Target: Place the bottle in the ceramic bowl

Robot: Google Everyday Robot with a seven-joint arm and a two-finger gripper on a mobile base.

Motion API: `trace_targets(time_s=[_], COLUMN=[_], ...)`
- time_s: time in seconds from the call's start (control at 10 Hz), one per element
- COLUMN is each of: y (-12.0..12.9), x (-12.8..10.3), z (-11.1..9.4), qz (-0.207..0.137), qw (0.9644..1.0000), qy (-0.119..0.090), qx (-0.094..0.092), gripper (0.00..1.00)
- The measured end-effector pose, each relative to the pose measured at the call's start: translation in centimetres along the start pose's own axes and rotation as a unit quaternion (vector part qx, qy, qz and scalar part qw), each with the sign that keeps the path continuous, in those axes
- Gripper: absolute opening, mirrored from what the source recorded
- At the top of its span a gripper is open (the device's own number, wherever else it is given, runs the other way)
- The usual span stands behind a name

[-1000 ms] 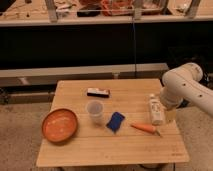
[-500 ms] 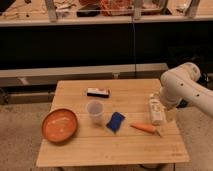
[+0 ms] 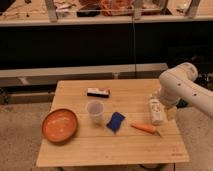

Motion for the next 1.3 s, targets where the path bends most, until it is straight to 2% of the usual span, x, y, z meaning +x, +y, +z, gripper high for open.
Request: trace_targets(time_s=[0.7, 1.3], y=[-1.1, -2.1], x=[0.4, 0.3], z=[1.6, 3.5], qz=[-0.066, -0.13], qw=[0.9978, 0.9914], qy=[0.005, 0.006], qx=[-0.005, -0.01], gripper=[0.8, 0.8])
